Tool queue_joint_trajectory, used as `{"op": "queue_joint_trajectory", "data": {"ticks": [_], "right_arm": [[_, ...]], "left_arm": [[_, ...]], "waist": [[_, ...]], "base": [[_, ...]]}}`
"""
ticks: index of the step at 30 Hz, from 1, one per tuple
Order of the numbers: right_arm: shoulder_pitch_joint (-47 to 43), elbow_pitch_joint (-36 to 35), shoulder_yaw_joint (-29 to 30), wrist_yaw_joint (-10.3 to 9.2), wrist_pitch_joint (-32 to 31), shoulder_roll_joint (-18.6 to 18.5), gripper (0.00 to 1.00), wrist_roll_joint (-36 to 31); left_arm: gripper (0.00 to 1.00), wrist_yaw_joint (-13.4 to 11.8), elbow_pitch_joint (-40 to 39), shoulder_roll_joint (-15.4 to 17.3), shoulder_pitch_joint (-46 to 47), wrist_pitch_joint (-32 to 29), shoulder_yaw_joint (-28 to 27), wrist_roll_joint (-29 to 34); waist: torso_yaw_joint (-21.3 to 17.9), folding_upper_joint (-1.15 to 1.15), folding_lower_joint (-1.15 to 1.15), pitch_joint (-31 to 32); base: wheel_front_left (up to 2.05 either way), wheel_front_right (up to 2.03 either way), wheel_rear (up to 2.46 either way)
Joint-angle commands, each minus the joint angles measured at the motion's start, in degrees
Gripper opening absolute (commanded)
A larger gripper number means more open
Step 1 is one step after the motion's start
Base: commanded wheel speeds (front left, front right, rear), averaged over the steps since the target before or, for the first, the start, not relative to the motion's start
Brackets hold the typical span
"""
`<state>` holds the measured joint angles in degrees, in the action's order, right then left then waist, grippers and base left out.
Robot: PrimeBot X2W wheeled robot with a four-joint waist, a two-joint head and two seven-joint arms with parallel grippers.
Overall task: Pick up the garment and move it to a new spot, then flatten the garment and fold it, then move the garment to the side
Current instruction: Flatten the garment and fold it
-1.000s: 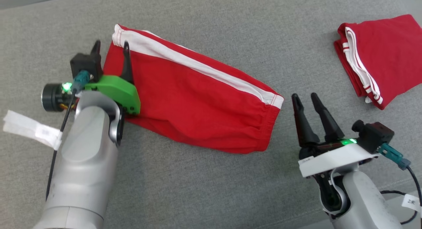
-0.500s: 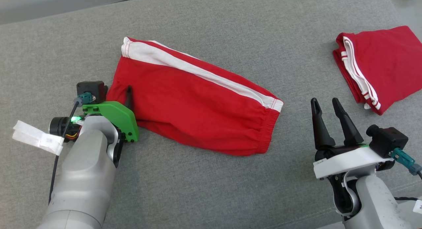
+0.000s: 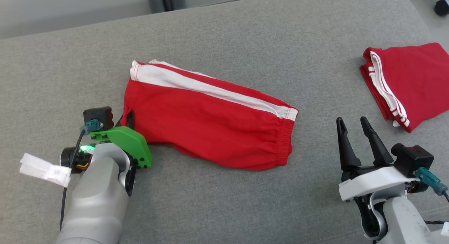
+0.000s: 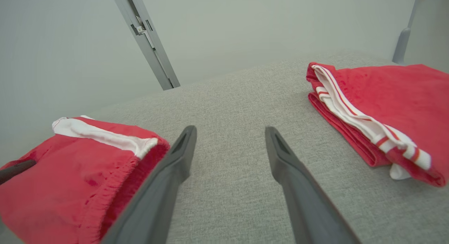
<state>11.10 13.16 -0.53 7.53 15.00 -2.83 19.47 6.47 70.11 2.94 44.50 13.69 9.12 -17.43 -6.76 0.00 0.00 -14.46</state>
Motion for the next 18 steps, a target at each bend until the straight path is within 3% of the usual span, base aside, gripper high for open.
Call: {"op": "queue_joint_trajectory", "data": {"ticks": [1, 10, 18], "right_arm": [[-1.0, 0.4, 0.2, -0.09, 0.2, -0.2, 1.00, -0.5], [-4.5, 2.1, 0.5, -0.09, 0.2, -0.2, 1.00, -1.7], [-6.7, 3.6, -0.1, -0.09, 0.2, -0.2, 1.00, -3.0]], "left_arm": [[0.00, -0.5, -0.4, 0.3, -1.7, 0.6, -0.4, -0.6], [0.00, -2.0, -6.4, 0.1, -12.5, 1.5, -1.0, -3.9], [0.00, -5.7, -17.2, 0.1, -24.0, 1.5, 1.4, -7.1]], "waist": [[2.5, 0.00, 0.00, 2.6], [7.7, 0.00, 0.00, 8.4], [10.0, 0.00, 0.00, 10.6]], "base": [[0.00, 0.00, 0.00], [0.00, 0.00, 0.00], [0.00, 0.00, 0.00]]}}
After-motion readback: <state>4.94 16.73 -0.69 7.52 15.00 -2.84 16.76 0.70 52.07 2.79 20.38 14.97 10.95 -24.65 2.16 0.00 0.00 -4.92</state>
